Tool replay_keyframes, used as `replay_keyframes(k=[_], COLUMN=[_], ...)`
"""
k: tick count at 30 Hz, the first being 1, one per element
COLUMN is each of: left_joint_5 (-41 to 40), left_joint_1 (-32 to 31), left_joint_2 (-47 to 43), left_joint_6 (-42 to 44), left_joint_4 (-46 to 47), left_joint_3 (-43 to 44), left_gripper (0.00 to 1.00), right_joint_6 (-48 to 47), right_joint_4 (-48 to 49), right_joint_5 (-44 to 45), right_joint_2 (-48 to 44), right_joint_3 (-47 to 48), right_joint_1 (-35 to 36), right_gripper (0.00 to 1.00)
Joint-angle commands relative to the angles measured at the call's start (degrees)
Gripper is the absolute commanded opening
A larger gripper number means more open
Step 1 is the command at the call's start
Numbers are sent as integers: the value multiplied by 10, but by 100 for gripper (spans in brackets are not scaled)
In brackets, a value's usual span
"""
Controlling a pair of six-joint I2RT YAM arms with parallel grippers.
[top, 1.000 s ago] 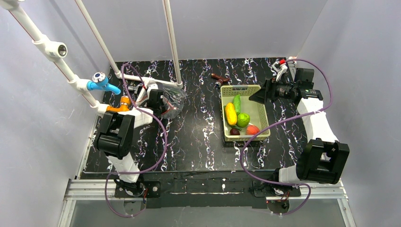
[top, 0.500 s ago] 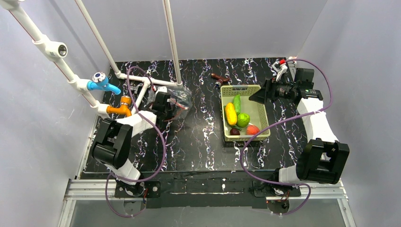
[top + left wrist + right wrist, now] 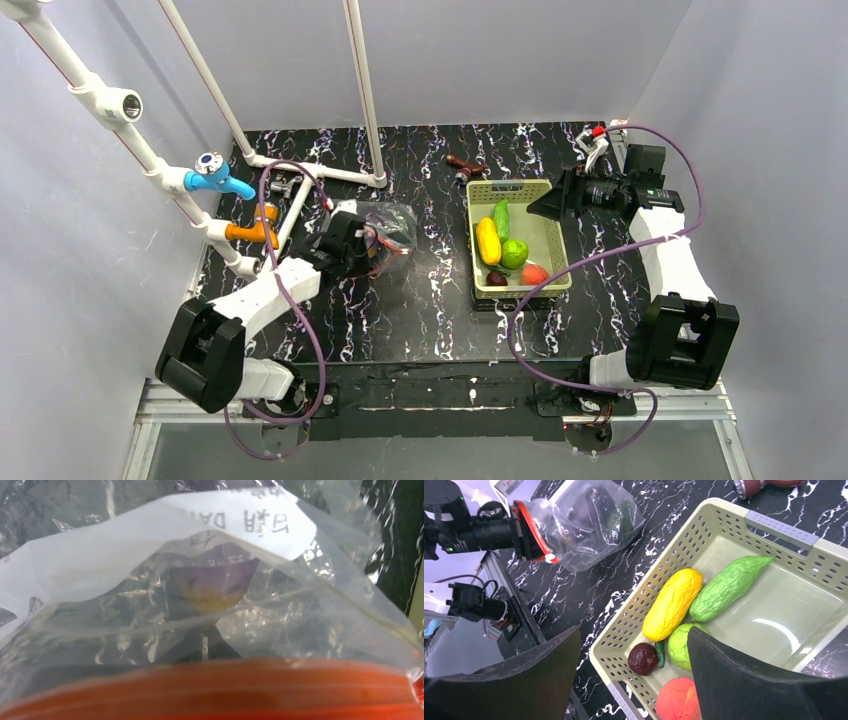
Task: Open the zip-top bag and remove the fake food
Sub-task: Pick up the fake vegetable from the zipper food storage bag.
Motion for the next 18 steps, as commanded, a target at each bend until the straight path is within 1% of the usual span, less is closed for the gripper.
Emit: replay_keyframes(k=[1,6,7,9,15,17,18], left_joint_5=[35,52,54,52,44,27,16], left_joint_1=[-27,-42,-44,-50,-62,-62,-62], left_joint_2=[-27,-33,-40,-58,-144,-169,-176], left_joint_6=[-53,-97,-100,-104,-99,-93,-89], left_joint_4=[-51,-34,-32,-34,-44,-49,-52], left_joint_3=[-43,-91,-96,-102,-116,-121,-122], left_gripper=[0,0,5,19,49,61,65], right_joint_6=[-22,-22,-19,-18,-18,-18,-18], right_joint_4=[-17,-18,-15,-10,-8,-8,-8], right_joint_5=[-52,-54,-53,-51,-49,-49,-50], right_joint_2=[-10,-11,-13,-14,-14,-14,-14], right_joint_3=[15,16,14,11,11,11,10], right_joint_1=[-1,0,1,0,1,1,1], right_gripper=[84,84,84,84,84,84,84])
